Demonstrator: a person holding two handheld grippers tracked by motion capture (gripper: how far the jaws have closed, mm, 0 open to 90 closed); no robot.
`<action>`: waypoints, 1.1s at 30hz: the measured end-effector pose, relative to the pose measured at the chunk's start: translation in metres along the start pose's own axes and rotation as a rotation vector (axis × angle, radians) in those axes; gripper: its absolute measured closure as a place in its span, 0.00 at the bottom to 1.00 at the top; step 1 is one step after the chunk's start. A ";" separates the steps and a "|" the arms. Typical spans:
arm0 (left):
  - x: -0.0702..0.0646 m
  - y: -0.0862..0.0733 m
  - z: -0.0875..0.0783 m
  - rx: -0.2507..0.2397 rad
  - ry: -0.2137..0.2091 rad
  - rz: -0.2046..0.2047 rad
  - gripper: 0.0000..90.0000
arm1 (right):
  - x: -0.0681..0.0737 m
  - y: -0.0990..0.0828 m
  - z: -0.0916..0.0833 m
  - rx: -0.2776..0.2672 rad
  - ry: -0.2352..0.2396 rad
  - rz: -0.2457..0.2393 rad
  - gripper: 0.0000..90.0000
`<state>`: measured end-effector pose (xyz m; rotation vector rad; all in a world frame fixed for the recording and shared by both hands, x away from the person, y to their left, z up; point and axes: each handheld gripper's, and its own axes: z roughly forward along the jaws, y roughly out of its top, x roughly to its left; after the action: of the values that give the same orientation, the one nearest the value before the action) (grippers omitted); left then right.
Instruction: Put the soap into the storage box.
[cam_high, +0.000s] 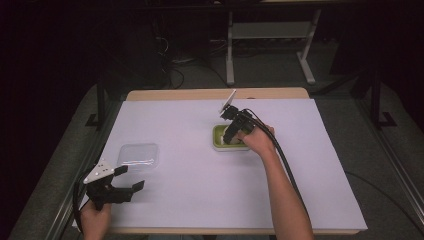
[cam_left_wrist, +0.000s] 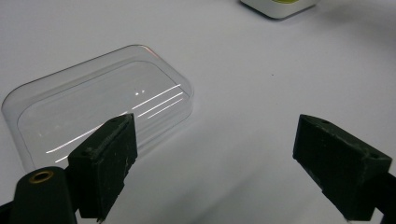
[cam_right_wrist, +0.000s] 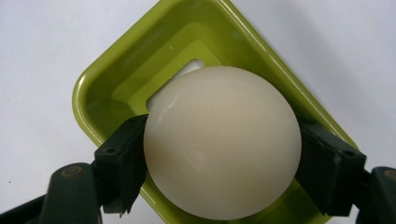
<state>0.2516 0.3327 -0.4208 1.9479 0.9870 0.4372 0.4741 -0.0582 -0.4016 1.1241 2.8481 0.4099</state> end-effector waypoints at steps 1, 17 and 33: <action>0.000 0.000 0.000 0.000 0.000 -0.001 0.14 | 0.000 0.000 0.000 -0.001 0.000 0.002 0.26; 0.000 0.000 0.000 -0.001 0.001 0.002 0.14 | 0.001 0.000 -0.003 -0.003 0.001 0.011 0.26; -0.002 0.001 0.000 0.001 0.000 0.004 0.14 | 0.001 -0.007 -0.025 -0.082 0.000 0.002 0.31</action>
<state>0.2512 0.3311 -0.4200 1.9505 0.9839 0.4389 0.4655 -0.0684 -0.3788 1.1128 2.8016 0.5220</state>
